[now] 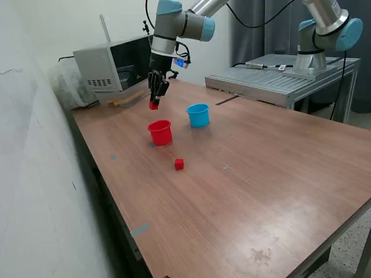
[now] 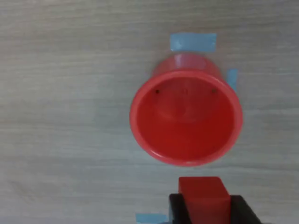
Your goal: Place red objects in the red bin, and blue objects in the blue bin.
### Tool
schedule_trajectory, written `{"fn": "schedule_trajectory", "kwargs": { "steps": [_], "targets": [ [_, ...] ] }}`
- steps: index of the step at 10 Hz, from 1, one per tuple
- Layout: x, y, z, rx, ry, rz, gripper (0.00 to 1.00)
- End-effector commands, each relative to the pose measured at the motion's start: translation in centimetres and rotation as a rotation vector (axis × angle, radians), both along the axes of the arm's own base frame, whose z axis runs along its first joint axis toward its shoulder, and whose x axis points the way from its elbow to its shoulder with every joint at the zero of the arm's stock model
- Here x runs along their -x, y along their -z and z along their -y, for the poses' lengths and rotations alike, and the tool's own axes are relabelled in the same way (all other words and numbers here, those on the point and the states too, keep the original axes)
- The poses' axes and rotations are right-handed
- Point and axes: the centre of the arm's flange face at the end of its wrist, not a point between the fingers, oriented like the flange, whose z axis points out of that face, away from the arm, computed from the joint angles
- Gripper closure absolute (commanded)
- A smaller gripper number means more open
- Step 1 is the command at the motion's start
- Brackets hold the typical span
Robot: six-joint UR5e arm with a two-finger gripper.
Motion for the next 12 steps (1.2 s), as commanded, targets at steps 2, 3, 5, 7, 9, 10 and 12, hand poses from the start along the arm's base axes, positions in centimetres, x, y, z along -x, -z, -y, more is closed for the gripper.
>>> {"fn": "schedule_trajectory", "kwargs": {
  "steps": [2,3,5,7,9,10,12],
  "targets": [
    [-1.0,1.8,-0.1,0.011,0.004,0.036,1.00],
    [-1.2,2.0,0.1,0.012,0.002,0.042,1.00],
    [-1.5,2.4,0.2,0.016,0.002,0.050,1.00],
    [-1.6,2.7,0.2,0.017,0.002,0.056,1.00],
    [-1.7,2.8,0.1,0.019,0.003,0.058,0.00],
    [-1.7,2.8,0.1,0.020,0.002,0.057,0.00],
    [-1.9,3.1,0.1,0.022,0.002,0.063,0.00]
  ]
}}
